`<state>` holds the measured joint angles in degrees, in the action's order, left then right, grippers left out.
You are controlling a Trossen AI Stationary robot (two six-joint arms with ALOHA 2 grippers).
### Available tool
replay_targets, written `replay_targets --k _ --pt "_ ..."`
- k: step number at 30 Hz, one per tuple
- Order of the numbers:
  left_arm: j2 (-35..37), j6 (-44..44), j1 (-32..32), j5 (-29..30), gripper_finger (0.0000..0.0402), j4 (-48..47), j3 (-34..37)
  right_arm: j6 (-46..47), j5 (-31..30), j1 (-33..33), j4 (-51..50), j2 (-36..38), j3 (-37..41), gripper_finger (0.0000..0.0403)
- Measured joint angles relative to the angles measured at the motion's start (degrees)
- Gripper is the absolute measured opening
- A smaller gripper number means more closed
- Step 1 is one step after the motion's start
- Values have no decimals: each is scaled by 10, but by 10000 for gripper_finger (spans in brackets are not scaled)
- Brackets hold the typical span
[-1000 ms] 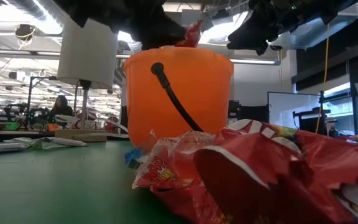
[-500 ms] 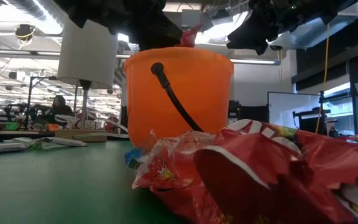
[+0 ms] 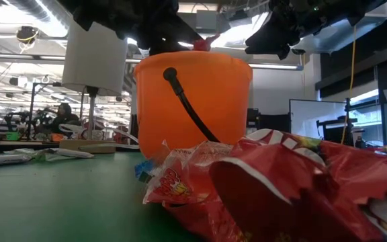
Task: Sort candy
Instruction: Put the red candy into the orange bucket
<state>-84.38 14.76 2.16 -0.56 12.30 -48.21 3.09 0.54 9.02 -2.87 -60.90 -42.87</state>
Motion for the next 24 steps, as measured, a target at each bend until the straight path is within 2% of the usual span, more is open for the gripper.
replay_targets --k 5,10,20,24 --pt "0 1 0 2 235 -25 -1 0 0 0 0 0 0 165" --pt "0 1 0 21 264 -93 -22 -3 -8 0 0 0 0 165" --pt "0 -6 7 54 271 -237 -87 -4 -41 0 0 0 0 165" --pt "1 -40 24 47 271 -250 -117 -4 -42 0 0 0 0 165"
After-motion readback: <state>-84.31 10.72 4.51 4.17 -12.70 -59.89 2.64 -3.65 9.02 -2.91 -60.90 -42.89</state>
